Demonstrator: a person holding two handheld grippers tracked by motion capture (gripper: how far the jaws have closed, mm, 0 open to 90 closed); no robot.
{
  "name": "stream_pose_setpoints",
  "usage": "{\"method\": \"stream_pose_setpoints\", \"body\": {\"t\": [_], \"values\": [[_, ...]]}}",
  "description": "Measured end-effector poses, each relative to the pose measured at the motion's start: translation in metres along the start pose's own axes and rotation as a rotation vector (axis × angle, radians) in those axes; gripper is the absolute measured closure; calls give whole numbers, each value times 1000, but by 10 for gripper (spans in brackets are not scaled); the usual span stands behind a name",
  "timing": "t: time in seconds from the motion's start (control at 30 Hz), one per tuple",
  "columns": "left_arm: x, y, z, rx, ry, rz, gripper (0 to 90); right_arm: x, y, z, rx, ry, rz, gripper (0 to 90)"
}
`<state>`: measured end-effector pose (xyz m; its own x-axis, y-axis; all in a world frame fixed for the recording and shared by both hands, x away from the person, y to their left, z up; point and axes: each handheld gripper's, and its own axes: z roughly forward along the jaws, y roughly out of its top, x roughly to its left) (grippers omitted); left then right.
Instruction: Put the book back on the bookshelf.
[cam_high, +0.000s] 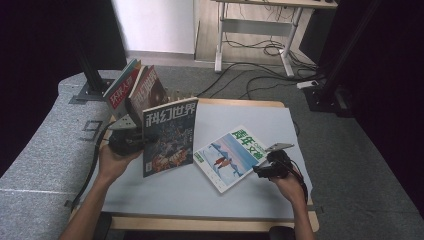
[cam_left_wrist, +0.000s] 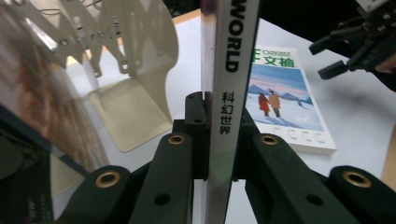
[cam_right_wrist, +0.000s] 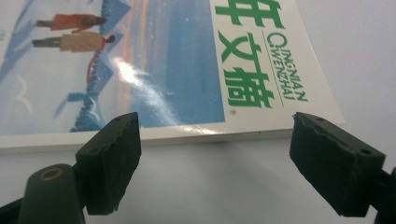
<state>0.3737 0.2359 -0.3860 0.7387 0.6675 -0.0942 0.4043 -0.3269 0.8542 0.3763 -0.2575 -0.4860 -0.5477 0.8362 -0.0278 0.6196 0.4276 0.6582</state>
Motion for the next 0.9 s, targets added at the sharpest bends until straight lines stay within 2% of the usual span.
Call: {"method": "stream_pose_setpoints", "body": {"t": [0.33, 0.6, 0.9], "values": [[10, -1, -9, -17, 61, -14, 830, -5, -13, 5, 8, -9, 23, 156], [16, -1, -16, -23, 120, -20, 830, -6, -16, 7, 11, -7, 23, 156], [30, -7, -26, -45, 183, -73, 830, -6, -19, 11, 21, -12, 25, 151]]}}
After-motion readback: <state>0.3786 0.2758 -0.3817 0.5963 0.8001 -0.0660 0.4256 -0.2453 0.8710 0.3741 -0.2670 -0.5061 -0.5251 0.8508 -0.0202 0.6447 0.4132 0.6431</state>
